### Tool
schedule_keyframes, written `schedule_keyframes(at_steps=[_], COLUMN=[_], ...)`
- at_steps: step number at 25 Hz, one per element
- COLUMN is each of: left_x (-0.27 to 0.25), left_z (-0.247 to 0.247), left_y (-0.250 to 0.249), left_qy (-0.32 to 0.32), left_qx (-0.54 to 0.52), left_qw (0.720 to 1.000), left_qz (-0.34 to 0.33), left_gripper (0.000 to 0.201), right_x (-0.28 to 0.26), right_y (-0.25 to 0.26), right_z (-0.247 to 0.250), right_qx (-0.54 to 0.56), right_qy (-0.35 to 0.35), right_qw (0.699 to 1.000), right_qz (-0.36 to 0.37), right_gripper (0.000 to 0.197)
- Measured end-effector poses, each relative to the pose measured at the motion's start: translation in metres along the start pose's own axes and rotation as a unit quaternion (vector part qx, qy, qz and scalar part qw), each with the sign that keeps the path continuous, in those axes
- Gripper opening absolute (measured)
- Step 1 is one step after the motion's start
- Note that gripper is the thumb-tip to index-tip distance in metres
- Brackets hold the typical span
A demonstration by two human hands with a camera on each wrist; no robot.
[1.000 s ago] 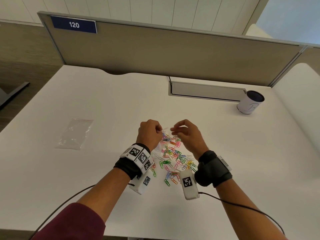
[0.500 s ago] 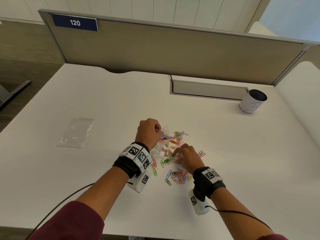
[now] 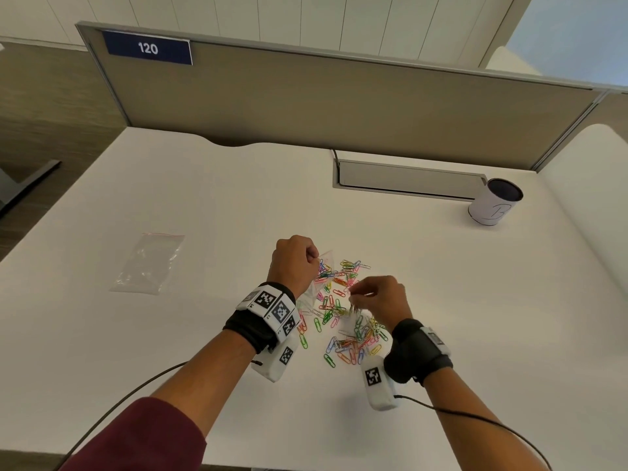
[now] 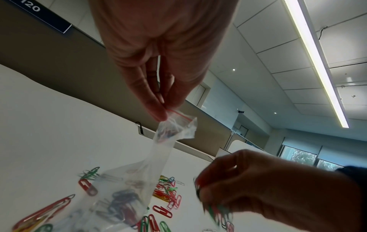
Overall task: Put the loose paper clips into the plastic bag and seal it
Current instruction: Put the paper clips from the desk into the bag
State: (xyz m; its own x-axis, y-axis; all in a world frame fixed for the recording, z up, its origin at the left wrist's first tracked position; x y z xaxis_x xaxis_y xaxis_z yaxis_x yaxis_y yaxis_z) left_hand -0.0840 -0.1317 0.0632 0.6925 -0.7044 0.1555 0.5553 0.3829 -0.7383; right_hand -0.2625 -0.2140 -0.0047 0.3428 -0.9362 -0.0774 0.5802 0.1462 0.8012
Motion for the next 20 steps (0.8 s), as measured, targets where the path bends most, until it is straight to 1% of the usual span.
schedule_keyframes(at_steps=[1, 3, 4, 6, 9, 13, 17, 20], left_x=[0.000, -0.001, -0.001, -0.002, -0.002, -0.003, -0.003, -0.003], left_z=[-0.001, -0.002, -0.003, -0.004, -0.004, 0.002, 0.007, 0.006], left_y=[-0.001, -0.002, -0.003, -0.005, -0.010, -0.011, -0.009, -0.009], left_qy=[0.001, 0.006, 0.008, 0.011, 0.014, 0.017, 0.010, 0.007], left_qx=[-0.001, 0.000, 0.001, -0.002, -0.016, -0.055, -0.078, -0.087], left_qw=[1.000, 1.000, 1.000, 1.000, 1.000, 0.998, 0.996, 0.995], left_qz=[0.001, 0.000, -0.001, -0.001, 0.003, 0.023, 0.041, 0.044], left_gripper=[0.007, 0.007, 0.006, 0.005, 0.006, 0.006, 0.006, 0.006], right_x=[0.000, -0.001, -0.001, -0.001, 0.001, 0.004, 0.004, 0.002], right_y=[0.008, 0.029, 0.041, 0.063, 0.086, 0.095, 0.095, 0.098], right_z=[0.009, 0.022, 0.026, 0.028, 0.020, 0.013, 0.010, 0.005], right_qx=[0.074, 0.211, 0.257, 0.285, 0.245, 0.151, 0.027, -0.034], right_qy=[-0.011, -0.016, -0.014, -0.011, -0.032, -0.064, -0.063, -0.035], right_qw=[0.997, 0.977, 0.966, 0.958, 0.969, 0.986, 0.995, 0.994], right_qz=[-0.022, -0.041, -0.037, -0.016, 0.012, 0.041, 0.074, 0.098], right_gripper=[0.012, 0.014, 0.014, 0.015, 0.014, 0.006, 0.004, 0.010])
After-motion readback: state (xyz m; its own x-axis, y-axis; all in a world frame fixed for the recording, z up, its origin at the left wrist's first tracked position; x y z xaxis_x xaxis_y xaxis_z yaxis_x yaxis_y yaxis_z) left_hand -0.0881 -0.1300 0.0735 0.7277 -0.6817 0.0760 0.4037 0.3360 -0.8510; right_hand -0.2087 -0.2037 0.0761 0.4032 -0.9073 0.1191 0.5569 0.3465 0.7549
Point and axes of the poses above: each hand's wrist, its own x-axis towards the middle knuckle, its own z-axis out of the back of the hand, y = z × x, the point moved 6 cm from there along x, towards the middle knuckle, and after that the axes turned 12 degrees about -y, right-handed, at the moved point
